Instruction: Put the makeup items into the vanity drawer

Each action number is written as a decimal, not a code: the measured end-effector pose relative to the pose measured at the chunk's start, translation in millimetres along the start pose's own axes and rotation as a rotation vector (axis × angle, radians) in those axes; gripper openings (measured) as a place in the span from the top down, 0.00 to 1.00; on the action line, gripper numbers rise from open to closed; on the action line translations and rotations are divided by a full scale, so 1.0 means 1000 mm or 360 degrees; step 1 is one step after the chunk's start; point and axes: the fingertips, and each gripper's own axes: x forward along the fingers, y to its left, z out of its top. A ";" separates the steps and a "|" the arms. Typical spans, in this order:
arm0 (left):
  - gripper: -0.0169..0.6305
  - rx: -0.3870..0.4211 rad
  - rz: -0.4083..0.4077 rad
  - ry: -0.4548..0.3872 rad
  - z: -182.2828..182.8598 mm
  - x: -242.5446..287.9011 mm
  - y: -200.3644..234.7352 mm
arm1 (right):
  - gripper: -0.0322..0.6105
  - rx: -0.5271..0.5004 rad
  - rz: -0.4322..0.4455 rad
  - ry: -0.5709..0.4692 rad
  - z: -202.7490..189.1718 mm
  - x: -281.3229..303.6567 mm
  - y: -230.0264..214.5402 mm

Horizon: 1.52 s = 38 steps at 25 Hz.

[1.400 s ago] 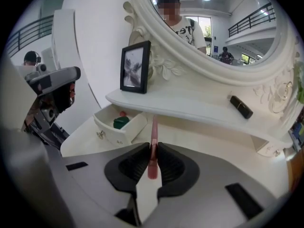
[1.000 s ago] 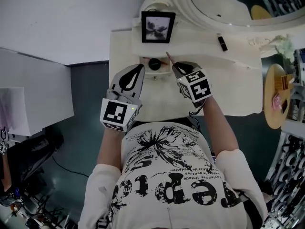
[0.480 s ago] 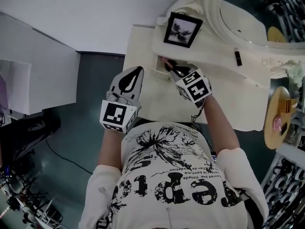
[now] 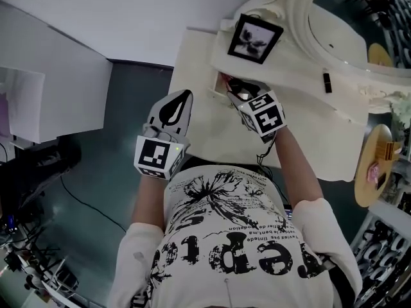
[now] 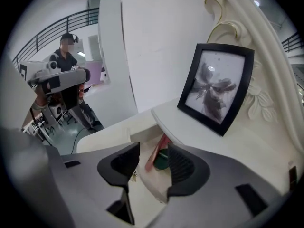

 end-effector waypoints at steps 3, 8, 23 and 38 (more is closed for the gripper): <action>0.95 0.0006 -0.0024 -0.0002 0.001 0.004 -0.005 | 0.63 0.0043 -0.0036 -0.0038 -0.001 -0.008 -0.006; 0.95 0.0033 -0.0090 -0.0031 0.012 0.010 -0.019 | 0.66 0.0128 -0.0091 -0.0199 0.006 -0.035 -0.014; 0.95 0.0205 -0.0331 -0.0145 0.073 0.014 -0.071 | 0.93 0.0327 -0.0568 -0.0909 0.037 -0.176 -0.047; 0.95 0.0279 -0.0389 -0.0217 0.098 0.008 -0.081 | 0.93 0.0168 -0.0690 -0.1179 0.031 -0.233 -0.022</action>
